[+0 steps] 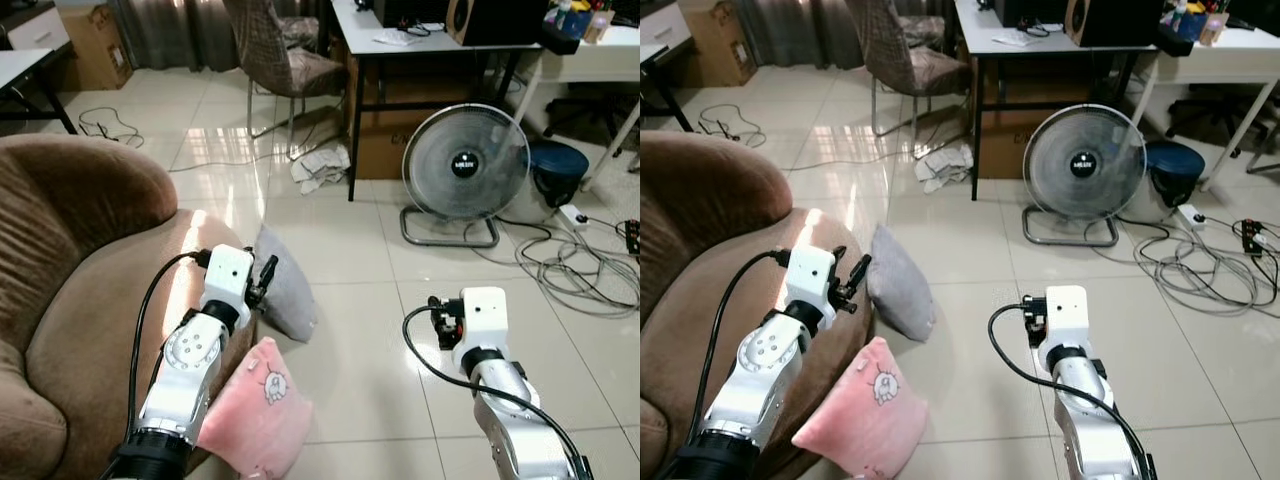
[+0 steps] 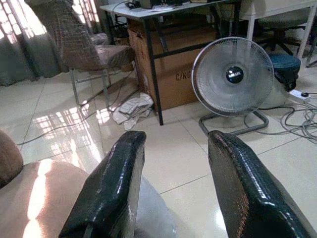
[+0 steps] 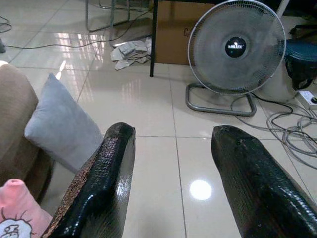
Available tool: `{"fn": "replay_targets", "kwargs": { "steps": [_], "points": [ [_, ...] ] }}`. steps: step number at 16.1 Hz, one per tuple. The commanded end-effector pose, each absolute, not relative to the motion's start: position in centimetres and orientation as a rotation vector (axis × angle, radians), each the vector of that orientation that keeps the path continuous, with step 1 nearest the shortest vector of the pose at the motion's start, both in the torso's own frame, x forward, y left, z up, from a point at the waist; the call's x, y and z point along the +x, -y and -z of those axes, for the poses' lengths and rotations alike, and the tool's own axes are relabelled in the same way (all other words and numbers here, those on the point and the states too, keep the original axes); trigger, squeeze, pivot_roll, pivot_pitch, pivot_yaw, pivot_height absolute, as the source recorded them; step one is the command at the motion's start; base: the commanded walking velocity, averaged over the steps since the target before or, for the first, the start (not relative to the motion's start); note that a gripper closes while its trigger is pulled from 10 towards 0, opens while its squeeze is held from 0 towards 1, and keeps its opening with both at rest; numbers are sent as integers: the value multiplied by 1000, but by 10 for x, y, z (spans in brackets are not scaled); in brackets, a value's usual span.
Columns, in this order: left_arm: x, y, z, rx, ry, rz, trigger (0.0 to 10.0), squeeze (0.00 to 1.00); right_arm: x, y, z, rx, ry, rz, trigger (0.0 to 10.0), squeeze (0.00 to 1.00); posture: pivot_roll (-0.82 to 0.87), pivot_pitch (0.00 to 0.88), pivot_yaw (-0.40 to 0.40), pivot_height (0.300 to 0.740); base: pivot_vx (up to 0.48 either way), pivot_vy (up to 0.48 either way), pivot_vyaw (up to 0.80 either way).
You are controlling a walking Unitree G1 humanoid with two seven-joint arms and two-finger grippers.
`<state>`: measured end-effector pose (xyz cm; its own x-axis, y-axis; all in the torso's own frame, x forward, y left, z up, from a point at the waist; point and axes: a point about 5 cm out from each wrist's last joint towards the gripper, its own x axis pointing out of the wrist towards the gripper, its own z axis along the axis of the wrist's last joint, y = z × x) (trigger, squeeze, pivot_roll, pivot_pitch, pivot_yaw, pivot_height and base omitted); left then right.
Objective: Move the pillow to the sofa from floor
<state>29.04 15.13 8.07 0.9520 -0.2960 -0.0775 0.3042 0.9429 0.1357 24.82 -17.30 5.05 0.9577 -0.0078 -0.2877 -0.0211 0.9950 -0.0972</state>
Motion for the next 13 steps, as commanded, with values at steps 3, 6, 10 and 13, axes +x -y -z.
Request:
{"fn": "replay_targets", "kwargs": {
  "steps": [3,6,10,13],
  "points": [
    [292,-152,-85,145,-42,311,10000,0,248,175,-51,-101,-292,3,10000,0,-43,0,44,740,0,0,0],
    [294,-152,-85,150,-43,308,10000,0,248,175,-51,-102,-290,5,10000,0,-44,0,46,740,0,0,0],
    [294,-151,-85,152,-48,315,10000,0,248,176,-51,-100,-288,10,10000,0,-43,0,49,740,-87,0,0],
    [295,-152,-85,158,-47,310,10000,0,248,175,-51,-101,-290,8,10000,0,-42,0,48,740,-331,0,0]
  ]
}}
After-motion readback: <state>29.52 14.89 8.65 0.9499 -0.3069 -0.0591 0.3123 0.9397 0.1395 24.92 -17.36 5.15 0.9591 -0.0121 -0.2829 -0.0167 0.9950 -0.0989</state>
